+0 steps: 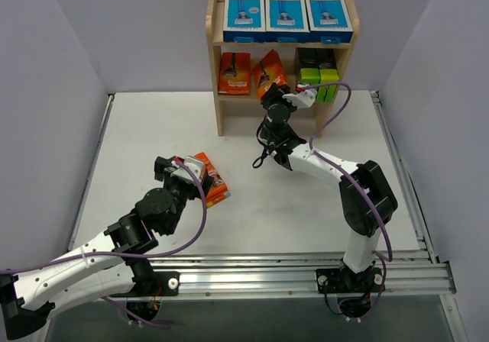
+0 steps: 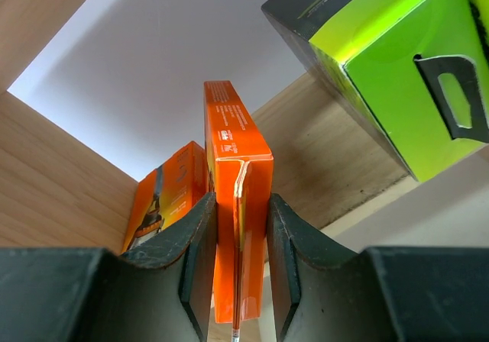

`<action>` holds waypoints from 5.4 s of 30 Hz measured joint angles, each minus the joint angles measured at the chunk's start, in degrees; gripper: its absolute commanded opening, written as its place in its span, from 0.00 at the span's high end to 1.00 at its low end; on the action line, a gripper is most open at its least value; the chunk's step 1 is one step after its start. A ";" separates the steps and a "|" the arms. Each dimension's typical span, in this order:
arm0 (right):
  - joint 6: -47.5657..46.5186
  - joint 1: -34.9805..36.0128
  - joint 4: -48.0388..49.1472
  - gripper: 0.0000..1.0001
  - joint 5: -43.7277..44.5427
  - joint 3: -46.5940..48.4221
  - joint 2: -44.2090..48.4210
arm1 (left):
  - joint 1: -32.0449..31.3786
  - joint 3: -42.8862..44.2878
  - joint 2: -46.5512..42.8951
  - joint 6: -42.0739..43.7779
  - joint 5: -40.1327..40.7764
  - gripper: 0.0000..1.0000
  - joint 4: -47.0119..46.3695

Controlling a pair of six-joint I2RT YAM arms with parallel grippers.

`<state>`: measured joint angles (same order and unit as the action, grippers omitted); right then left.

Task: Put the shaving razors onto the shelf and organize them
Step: Place the shaving razor onto shelf

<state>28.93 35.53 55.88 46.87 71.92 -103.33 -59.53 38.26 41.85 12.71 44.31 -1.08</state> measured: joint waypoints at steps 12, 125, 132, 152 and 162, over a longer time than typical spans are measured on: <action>4.63 -1.44 -2.49 0.95 -3.28 3.23 -3.69 | 0.00 -0.02 0.02 0.22 -0.04 0.03 -0.02; 31.28 -5.88 -30.45 0.60 -30.86 5.31 -1.55 | 0.00 -0.55 -1.53 1.57 -1.09 0.02 -0.83; 31.32 -5.88 -27.63 0.64 -30.75 2.40 0.79 | 0.00 -0.55 -1.73 1.75 -1.09 0.02 -0.85; 33.09 -7.78 -25.66 0.64 -30.62 2.38 1.09 | 0.00 -0.55 -2.01 2.78 -1.57 0.02 -0.85; 34.29 -8.79 -25.18 0.67 -30.67 3.45 1.05 | -0.17 -0.55 -1.88 3.45 -2.29 0.06 -0.87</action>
<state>63.22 26.74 30.70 16.21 75.37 -102.28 -59.70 37.71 39.97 16.16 42.02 -1.96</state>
